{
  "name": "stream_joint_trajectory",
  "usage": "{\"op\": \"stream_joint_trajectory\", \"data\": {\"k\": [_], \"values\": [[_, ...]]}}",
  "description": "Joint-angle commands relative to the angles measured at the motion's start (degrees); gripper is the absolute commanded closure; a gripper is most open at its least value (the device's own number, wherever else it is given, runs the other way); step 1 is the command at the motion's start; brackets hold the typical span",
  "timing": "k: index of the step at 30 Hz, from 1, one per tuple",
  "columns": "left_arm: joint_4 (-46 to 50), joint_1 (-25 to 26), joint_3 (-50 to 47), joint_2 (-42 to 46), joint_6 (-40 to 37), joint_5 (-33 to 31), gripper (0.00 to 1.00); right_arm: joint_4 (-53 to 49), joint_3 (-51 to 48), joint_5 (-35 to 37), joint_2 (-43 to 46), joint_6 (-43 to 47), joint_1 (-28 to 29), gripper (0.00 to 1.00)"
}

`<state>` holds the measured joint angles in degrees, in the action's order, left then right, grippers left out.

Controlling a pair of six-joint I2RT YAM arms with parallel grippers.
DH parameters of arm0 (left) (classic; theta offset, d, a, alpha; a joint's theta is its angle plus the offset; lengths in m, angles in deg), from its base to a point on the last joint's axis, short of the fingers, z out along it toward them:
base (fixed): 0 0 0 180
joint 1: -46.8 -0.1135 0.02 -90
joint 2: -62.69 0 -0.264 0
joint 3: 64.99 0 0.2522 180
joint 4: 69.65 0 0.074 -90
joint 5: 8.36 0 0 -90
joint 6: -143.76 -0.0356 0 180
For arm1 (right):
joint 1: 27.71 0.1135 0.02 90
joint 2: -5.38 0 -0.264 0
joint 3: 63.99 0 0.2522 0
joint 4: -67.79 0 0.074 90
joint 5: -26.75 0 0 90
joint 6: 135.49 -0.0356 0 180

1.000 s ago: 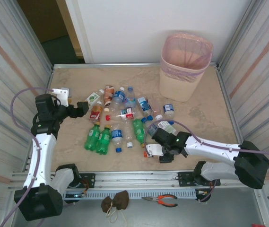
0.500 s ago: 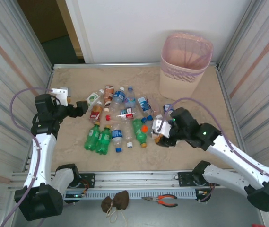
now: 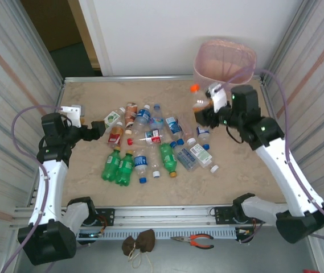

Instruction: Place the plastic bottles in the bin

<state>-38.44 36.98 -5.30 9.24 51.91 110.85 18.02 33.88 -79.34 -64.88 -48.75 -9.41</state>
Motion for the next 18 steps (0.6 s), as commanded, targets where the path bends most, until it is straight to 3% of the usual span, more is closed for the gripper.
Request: {"op": "stream_joint_trajectory", "data": {"k": [1,10,18], "values": [[-1.5,-0.5,-0.8,0.1,0.7,1.6,0.03,1.1,7.0,1.4,-4.3,-10.8,-4.2,0.59],[-2.3,-0.5,-1.2,0.0,1.5,2.8,0.03,0.5,23.8,-2.4,-19.2,-24.1,-18.5,0.65],[-2.3,-0.5,-1.0,-1.2,2.0,3.7,0.03,-3.1,35.8,0.6,-30.6,-23.8,-20.8,0.73]]}}
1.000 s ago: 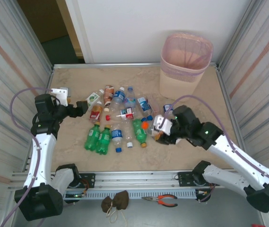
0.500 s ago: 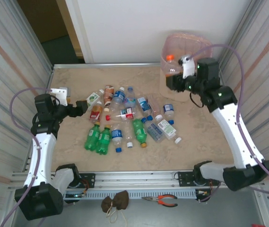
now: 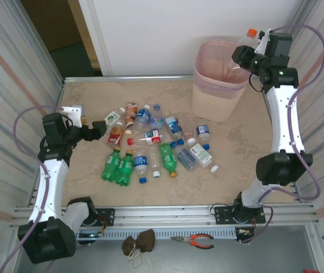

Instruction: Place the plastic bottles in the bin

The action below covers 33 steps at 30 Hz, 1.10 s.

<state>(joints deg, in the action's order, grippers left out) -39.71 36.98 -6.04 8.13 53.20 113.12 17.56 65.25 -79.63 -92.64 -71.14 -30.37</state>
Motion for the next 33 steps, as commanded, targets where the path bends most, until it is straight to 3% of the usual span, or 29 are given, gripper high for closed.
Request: {"op": "stream_joint_trajectory", "data": {"k": [1,9,17,24,33], "values": [[-1.1,-0.5,-0.3,-0.1,0.7,1.4,0.03,-3.7,5.9,1.8,-4.2,-1.1,0.2,0.74],[-1.0,-0.5,-0.2,-0.5,0.8,1.5,0.03,-12.9,17.8,9.4,-15.8,2.0,2.6,0.76],[-0.9,-0.5,-0.3,-0.7,0.7,1.3,0.03,-17.8,27.1,11.9,-25.8,1.6,4.7,0.74],[-0.6,-0.5,-0.1,-1.0,0.6,1.4,0.03,-21.4,28.8,12.0,-30.7,2.4,5.0,0.73],[-0.3,-0.5,0.1,-1.4,0.5,1.0,0.03,-32.1,32.5,15.4,-35.4,10.4,4.0,0.74]]}}
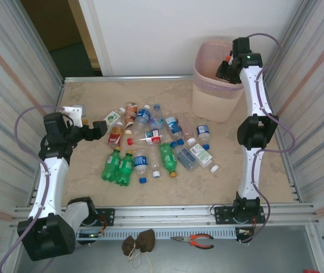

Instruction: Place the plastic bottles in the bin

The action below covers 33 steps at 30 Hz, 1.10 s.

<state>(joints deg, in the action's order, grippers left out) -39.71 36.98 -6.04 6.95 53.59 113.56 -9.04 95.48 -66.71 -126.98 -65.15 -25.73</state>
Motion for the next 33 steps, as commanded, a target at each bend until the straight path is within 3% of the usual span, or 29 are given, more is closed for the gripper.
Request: {"op": "stream_joint_trajectory", "data": {"k": [1,9,22,26,31,33], "values": [[-0.3,-0.5,0.1,-0.3,0.0,0.6,0.03,-6.6,2.3,3.2,-1.1,5.4,-0.9,0.74],[-0.4,-0.7,0.3,-0.6,0.0,0.4,0.03,-12.6,2.0,13.5,-0.8,11.1,-2.4,0.74],[-0.9,-1.2,0.0,-0.9,0.4,1.3,0.03,-9.1,-4.7,28.9,3.2,14.9,-6.5,0.74],[-1.0,-1.2,0.2,-1.4,0.6,1.4,0.03,-8.8,-4.9,24.0,3.6,14.7,-7.6,0.74],[-0.7,-1.2,0.3,-1.6,0.5,1.5,0.03,-8.8,-2.4,6.2,2.5,14.5,-7.2,0.68],[-0.7,-1.2,0.2,-1.6,0.4,1.3,0.03,-9.2,-0.3,2.3,0.8,14.1,-6.6,0.67]]}}
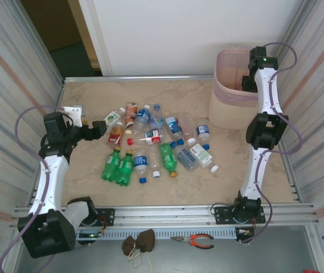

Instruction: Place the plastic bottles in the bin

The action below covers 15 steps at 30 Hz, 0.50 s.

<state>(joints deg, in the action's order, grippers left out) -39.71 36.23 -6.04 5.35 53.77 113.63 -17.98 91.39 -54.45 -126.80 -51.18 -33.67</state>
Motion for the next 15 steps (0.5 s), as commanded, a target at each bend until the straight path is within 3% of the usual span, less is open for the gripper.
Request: {"op": "stream_joint_trajectory", "data": {"k": [1,15], "values": [[-0.8,-0.5,0.2,-0.1,0.2,1.2,0.03,-0.2,4.4,-10.4,0.0,0.0,1.7,0.67],[-1.0,-0.5,0.6,-1.4,0.6,2.3,0.04,3.6,6.3,-10.3,-9.4,-1.2,5.6,0.6]]}}
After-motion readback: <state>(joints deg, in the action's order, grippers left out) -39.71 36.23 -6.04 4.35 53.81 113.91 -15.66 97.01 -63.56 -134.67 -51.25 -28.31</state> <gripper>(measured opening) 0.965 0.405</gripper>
